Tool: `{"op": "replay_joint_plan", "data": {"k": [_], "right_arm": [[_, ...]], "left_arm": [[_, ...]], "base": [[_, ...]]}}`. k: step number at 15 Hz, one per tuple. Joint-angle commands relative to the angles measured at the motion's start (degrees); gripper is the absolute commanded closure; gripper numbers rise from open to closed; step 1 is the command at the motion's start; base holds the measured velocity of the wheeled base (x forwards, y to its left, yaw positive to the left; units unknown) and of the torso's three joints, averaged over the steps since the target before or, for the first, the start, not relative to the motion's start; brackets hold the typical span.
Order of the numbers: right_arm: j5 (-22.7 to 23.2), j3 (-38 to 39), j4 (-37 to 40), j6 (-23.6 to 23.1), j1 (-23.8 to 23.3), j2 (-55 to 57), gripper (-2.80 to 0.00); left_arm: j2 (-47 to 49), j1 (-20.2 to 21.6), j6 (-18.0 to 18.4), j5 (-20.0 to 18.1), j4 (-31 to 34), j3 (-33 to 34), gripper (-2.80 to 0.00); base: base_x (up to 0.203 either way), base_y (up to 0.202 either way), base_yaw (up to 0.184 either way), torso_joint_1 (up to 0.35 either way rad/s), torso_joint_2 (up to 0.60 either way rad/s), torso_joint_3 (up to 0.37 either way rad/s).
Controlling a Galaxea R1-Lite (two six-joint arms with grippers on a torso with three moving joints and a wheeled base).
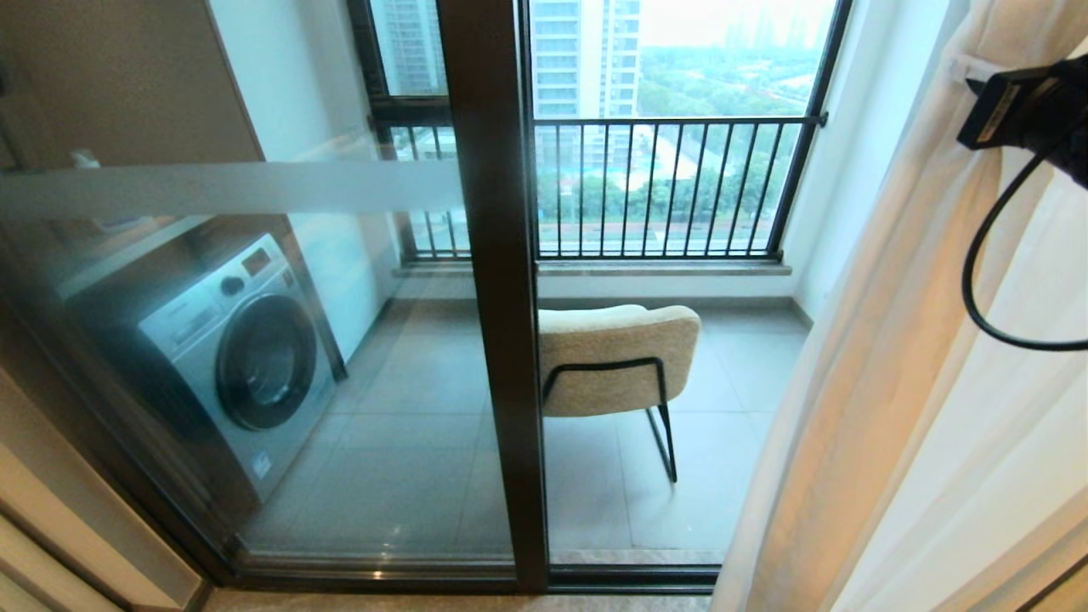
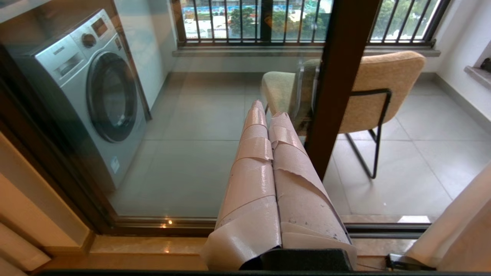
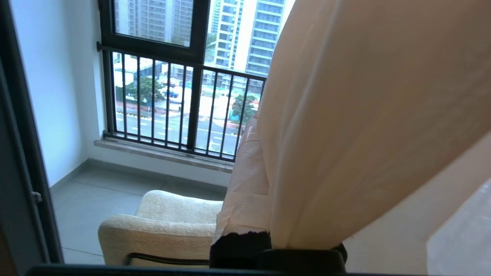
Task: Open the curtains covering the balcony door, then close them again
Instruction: Close the inner curtains on both sides
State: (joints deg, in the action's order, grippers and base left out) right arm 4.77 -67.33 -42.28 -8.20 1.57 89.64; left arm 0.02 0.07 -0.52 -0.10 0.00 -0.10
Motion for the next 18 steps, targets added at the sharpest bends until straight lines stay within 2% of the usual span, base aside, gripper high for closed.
{"op": "replay_joint_plan", "data": {"k": [1,15,18], "right_arm": [[0.06,0.09,-0.26,-0.06,0.01,0.10,0.00],[0.06,0.09,-0.26,-0.12,0.01,0.54,0.00],[0.06,0.04,-0.26,-0.06,0.10,0.63,0.00]], "left_arm": [[-0.02,0.01,-0.01,0.01,0.00,0.01,0.00],[-0.02,0.01,-0.01,0.01,0.00,0.01,0.00],[-0.02,0.01,-0.01,0.01,0.00,0.01,0.00]], "base": [[0.000,0.192,-0.002,0.002,0.01,0.007],[0.000,0.190,0.001,0.001,0.00,0.002],[0.000,0.131,0.003,0.004,0.00,0.001]]}}
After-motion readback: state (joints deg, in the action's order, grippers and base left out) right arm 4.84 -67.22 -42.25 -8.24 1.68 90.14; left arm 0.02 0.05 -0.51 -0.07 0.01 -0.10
